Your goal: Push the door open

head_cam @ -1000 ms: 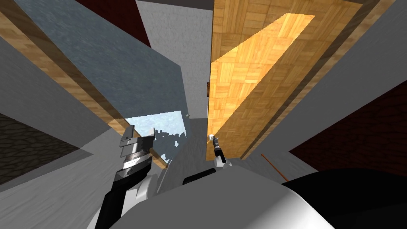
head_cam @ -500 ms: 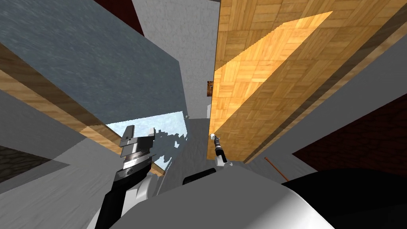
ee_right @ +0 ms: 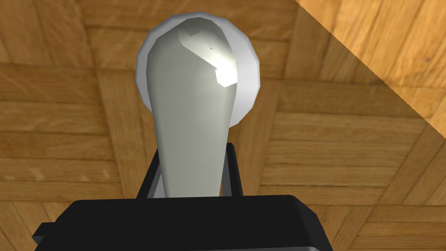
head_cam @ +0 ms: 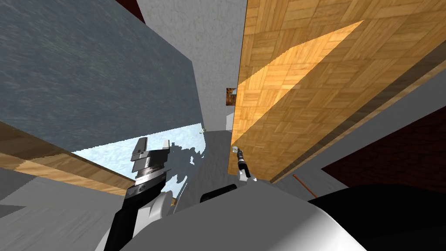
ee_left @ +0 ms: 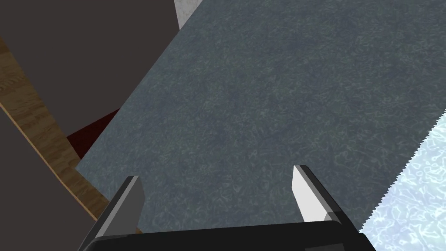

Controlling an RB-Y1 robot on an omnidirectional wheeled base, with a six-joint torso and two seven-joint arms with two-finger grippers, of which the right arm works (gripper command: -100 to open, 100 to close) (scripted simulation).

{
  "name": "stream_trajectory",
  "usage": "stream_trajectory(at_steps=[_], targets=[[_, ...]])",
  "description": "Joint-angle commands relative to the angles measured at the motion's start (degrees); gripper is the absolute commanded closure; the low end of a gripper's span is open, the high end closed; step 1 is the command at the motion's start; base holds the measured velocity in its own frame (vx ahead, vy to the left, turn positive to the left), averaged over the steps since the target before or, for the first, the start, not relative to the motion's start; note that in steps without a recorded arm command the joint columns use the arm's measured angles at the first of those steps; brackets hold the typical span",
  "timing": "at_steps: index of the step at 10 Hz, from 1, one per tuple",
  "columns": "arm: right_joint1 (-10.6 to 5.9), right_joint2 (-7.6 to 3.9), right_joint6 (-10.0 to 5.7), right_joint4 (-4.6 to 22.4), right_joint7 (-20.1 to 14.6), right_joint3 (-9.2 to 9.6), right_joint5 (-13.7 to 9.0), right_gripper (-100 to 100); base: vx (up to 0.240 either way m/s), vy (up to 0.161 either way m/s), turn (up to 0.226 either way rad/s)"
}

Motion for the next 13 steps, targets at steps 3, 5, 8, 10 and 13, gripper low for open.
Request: stream_trajectory(at_steps=[3,5,8,10,13], targets=[[0.09,-0.73,-0.29,-0.71,1.39,-2.95,-1.54,100,0.151,0.032,-0.06],[0.03,-0.52,-0.55,-0.54,2.02,-4.34,-2.34,100,0.21,0.051,-0.085],[-0.06,0.09,-0.92,-0.3,2.88,-6.24,-3.44,100,0.205,0.048,-0.08],[-0.11,0.62,-1.12,-0.17,3.38,-7.33,-4.06,100,0.176,0.026,-0.064],[-0.17,1.43,-1.36,-0.01,3.95,-8.57,-4.78,100,0.177,0.027,-0.062]])
